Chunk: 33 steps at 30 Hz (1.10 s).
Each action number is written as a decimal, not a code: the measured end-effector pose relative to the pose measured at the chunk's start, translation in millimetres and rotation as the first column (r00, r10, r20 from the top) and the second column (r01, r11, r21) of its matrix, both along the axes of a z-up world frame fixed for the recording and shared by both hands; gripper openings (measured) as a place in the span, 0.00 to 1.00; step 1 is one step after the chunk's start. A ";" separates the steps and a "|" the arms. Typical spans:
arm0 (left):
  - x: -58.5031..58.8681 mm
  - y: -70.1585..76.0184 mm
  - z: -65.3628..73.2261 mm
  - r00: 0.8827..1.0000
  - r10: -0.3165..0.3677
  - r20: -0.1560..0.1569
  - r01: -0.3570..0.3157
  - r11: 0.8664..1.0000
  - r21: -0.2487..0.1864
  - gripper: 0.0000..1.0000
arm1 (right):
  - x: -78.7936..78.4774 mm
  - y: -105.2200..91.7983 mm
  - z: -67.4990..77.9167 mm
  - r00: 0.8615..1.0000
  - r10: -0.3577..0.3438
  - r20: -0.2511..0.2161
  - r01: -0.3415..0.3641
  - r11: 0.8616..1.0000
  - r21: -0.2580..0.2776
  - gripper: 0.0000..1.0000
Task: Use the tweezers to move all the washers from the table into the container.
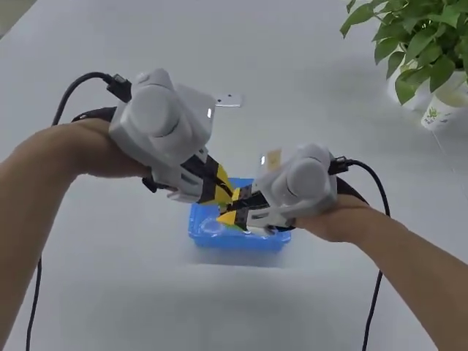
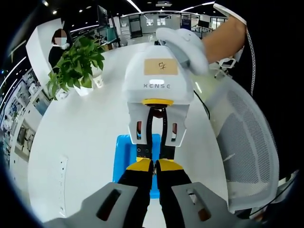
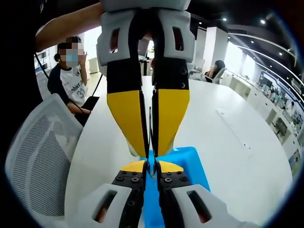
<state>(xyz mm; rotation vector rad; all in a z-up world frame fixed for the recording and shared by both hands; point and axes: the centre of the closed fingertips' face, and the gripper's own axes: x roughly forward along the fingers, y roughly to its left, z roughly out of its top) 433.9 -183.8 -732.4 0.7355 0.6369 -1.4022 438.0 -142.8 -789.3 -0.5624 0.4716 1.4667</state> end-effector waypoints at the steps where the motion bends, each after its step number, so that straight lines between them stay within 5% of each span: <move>1: 1.3 0.1 -1.6 1.000 0.000 0.000 0.000 1.000 0.001 0.07 | 0.8 0.1 -1.3 1.000 0.000 -0.001 0.000 1.000 -0.002 0.10; 15: 18.4 -0.1 -31.8 0.999 0.035 -0.028 -0.035 0.999 -0.007 0.07 | 15.1 -2.2 -32.8 0.998 -0.005 -0.058 0.003 0.999 -0.037 0.10; 33: 25.0 -0.1 -58.3 0.998 0.044 -0.052 -0.044 0.999 0.001 0.07 | 18.1 -5.0 -60.3 0.993 0.017 -0.116 -0.026 0.997 -0.076 0.10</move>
